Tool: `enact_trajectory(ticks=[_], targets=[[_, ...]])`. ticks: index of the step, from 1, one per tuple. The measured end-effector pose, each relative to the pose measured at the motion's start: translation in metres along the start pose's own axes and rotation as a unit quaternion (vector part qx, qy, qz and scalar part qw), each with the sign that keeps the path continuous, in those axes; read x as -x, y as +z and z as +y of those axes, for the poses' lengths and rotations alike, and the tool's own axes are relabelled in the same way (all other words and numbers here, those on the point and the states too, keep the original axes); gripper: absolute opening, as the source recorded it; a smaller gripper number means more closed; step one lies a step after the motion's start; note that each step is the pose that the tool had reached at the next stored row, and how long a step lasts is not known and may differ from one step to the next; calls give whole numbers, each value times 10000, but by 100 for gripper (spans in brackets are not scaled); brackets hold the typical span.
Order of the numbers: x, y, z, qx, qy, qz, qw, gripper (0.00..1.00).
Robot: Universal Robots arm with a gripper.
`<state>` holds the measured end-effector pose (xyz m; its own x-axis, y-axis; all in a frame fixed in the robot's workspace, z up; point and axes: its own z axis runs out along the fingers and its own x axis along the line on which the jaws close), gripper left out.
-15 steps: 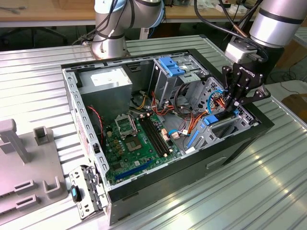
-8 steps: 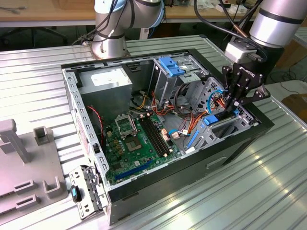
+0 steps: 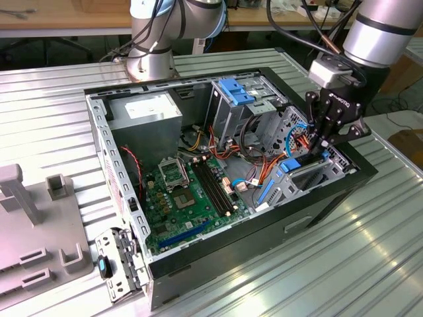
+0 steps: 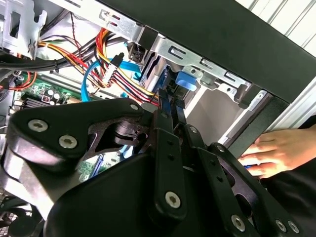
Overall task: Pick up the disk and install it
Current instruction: 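Insert the first disk wire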
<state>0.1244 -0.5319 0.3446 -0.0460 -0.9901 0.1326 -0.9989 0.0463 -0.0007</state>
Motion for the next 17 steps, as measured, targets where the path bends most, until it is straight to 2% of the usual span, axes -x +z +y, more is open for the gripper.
enact_trajectory(ticks=[4, 6, 10, 13, 17], targets=[[-3, 14, 0, 2, 0, -44, 10000, 17], [-5, 1, -1, -3, -42, -51, 10000, 17], [-10, -13, 1, -3, -42, -47, 10000, 17], [-50, -6, 14, -3, -43, -56, 10000, 17], [-27, -7, 15, -3, -44, -55, 10000, 17]])
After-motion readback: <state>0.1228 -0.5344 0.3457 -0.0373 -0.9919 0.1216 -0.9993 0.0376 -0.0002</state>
